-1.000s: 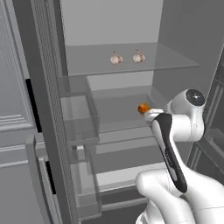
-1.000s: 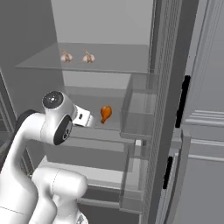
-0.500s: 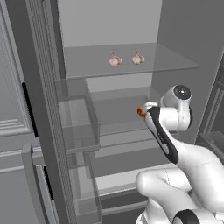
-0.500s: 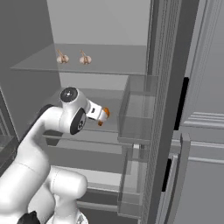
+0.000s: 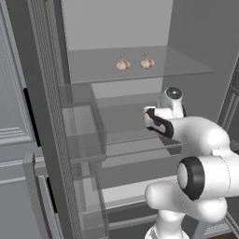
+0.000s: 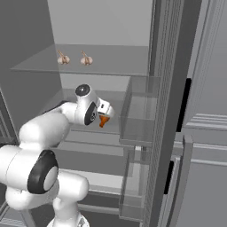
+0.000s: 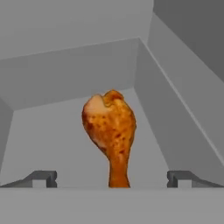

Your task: Place one garlic and one chicken drumstick in each tupperware on the nearby counter, to pack two identical lunches.

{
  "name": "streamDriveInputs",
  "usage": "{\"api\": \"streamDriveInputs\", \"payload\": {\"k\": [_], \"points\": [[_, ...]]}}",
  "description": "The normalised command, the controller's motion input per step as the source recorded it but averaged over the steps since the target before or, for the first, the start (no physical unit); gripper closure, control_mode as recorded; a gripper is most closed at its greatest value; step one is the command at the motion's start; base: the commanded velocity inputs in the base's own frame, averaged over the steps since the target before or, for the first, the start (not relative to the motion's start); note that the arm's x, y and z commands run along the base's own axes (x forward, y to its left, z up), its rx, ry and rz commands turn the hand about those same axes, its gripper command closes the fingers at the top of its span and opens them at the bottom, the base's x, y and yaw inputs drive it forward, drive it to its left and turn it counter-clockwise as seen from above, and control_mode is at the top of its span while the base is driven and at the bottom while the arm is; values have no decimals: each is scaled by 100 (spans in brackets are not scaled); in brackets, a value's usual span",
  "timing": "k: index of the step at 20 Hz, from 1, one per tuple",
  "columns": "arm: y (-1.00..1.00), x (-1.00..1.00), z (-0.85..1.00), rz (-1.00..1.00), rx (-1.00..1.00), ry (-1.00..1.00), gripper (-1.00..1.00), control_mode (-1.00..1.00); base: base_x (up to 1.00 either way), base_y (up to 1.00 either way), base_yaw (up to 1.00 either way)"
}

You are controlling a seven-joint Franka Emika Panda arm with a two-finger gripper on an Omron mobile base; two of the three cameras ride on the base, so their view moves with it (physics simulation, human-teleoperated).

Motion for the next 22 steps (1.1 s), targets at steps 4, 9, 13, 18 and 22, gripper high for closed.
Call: {"api": "streamDriveInputs", "payload": {"k": [4, 9, 13, 18, 22], "points": [[0, 61, -67, 3, -6, 12, -100, -100, 0, 0, 0], [0, 54, -48, 5, -3, 5, -100, -100, 0, 0, 0], [-8, 30, -59, 6, -3, 0, -100, -100, 0, 0, 0], [-17, 2, -34, 6, -2, -4, 100, -100, 0, 0, 0], [6, -63, -4, 0, 4, 0, 100, -100, 0, 0, 0]]}}
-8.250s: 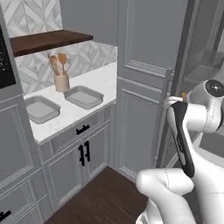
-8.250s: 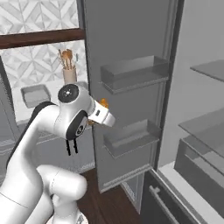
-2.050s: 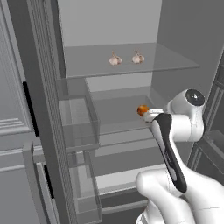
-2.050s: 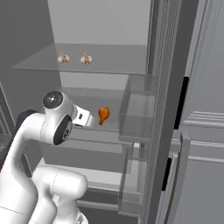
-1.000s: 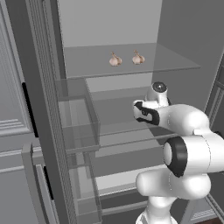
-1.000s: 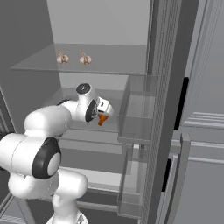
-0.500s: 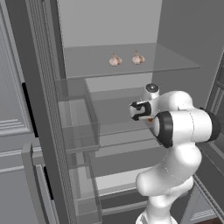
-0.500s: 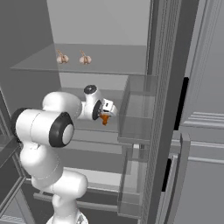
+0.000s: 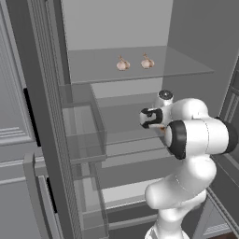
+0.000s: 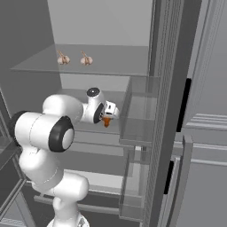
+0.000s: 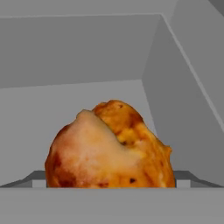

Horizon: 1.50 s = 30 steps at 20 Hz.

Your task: Place one garlic and one chicken drumstick in each tupperware on the nearby counter, to pack two identical lunches.

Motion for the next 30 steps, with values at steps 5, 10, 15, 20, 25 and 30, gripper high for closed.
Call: {"api": "streamDriveInputs", "payload": {"k": [5, 10, 15, 20, 25, 30], "points": [[17, -100, 83, 0, 7, -10, 100, -100, 0, 0, 0], [2, -100, 100, 0, 11, -1, 100, -100, 0, 0, 0], [18, -100, 67, 0, 1, 0, 100, -100, 0, 0, 0], [21, -60, 9, 0, 0, 6, 100, 100, -40, 5, 2], [0, 0, 0, 0, 0, 0, 100, 100, -84, 0, 64], [0, 0, 0, 0, 0, 0, 100, 100, -19, 0, 97]]}}
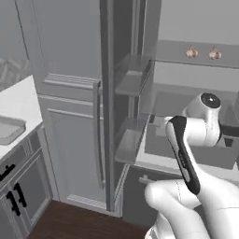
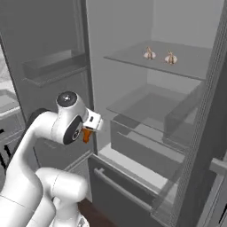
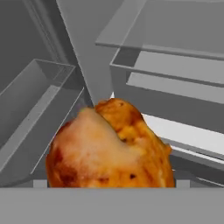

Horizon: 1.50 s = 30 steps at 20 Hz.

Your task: Place one garlic and one chicken drumstick in each tupperware on the nearby counter, to pack two identical lunches.

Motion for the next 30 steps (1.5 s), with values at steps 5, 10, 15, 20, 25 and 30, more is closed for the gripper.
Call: {"api": "streamDriveInputs", "payload": {"k": [5, 10, 15, 20, 25, 30], "points": [[0, 0, 0, 0, 0, 0, 100, 100, -47, 25, 81], [0, 0, 0, 0, 0, 0, 100, 100, -92, 100, 52], [0, 0, 0, 0, 0, 0, 100, 100, 26, 81, 63], [0, 0, 0, 0, 0, 0, 100, 100, 100, -20, 22], [0, 0, 0, 0, 0, 0, 100, 100, 100, -80, 2], [0, 0, 0, 0, 0, 0, 100, 100, 100, 0, 9]]}}
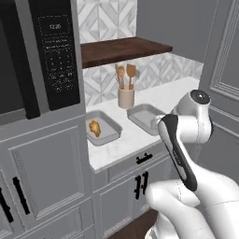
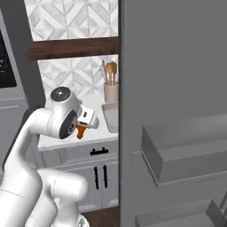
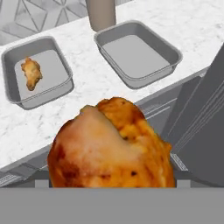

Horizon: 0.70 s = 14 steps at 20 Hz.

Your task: Place one garlic and one chicken drumstick in each tupperware on the nearby counter, to pack two identical lunches.

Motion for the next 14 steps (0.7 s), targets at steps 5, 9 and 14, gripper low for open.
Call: {"api": "streamDriveInputs", "payload": {"k": [5, 9, 14], "points": [[0, 0, 0, 0, 0, 0, 100, 100, 99, -67, 0], [0, 0, 0, 0, 0, 0, 100, 100, 100, -19, 0], [29, 100, -72, 0, -8, 8, 100, -100, 0, 0, 0]]}}
